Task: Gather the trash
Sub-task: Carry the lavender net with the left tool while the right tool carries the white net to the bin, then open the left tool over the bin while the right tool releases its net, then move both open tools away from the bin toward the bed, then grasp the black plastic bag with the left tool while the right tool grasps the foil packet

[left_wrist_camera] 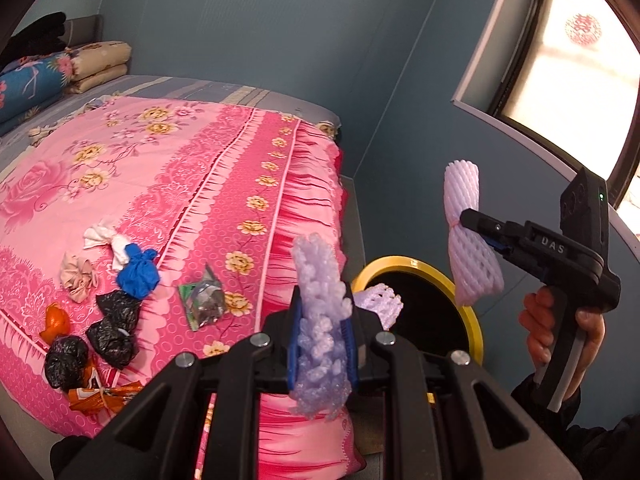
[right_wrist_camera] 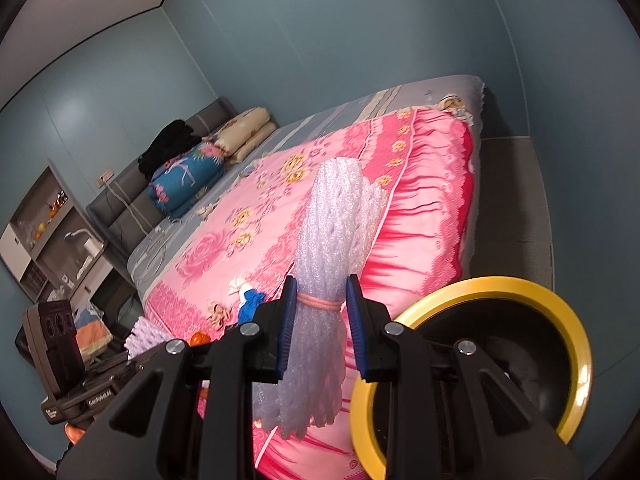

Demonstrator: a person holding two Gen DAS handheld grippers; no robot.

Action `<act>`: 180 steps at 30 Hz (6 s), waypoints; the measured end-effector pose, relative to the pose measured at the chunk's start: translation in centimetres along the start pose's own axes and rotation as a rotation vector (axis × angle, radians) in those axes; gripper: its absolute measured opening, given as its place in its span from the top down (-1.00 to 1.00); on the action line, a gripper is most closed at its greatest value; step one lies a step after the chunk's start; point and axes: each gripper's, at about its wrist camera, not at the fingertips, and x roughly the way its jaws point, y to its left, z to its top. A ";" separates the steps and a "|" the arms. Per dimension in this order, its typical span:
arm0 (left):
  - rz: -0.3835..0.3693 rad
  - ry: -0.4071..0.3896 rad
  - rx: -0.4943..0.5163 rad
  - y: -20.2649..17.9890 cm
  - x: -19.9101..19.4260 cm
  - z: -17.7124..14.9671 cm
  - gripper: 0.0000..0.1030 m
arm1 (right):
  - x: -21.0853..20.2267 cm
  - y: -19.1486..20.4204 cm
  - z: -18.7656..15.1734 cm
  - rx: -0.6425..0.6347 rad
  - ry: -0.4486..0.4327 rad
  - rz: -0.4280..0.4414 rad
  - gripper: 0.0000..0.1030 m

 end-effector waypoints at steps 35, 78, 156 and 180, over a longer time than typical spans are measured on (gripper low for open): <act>-0.120 0.178 0.248 -12.3 9.2 -2.0 0.68 | -2.6 -6.9 0.8 0.107 -0.056 -0.116 0.47; 0.211 -0.079 0.029 1.2 -1.9 0.3 -0.84 | -0.8 2.9 1.4 -0.078 -0.080 0.067 -0.37; 0.429 0.207 -0.390 27.5 3.1 -9.6 0.25 | 34.6 13.3 -12.5 -0.259 0.577 -0.194 0.58; 0.399 0.086 -0.431 26.2 -1.5 -8.8 0.30 | 27.0 15.4 -9.4 -0.239 0.461 -0.037 0.80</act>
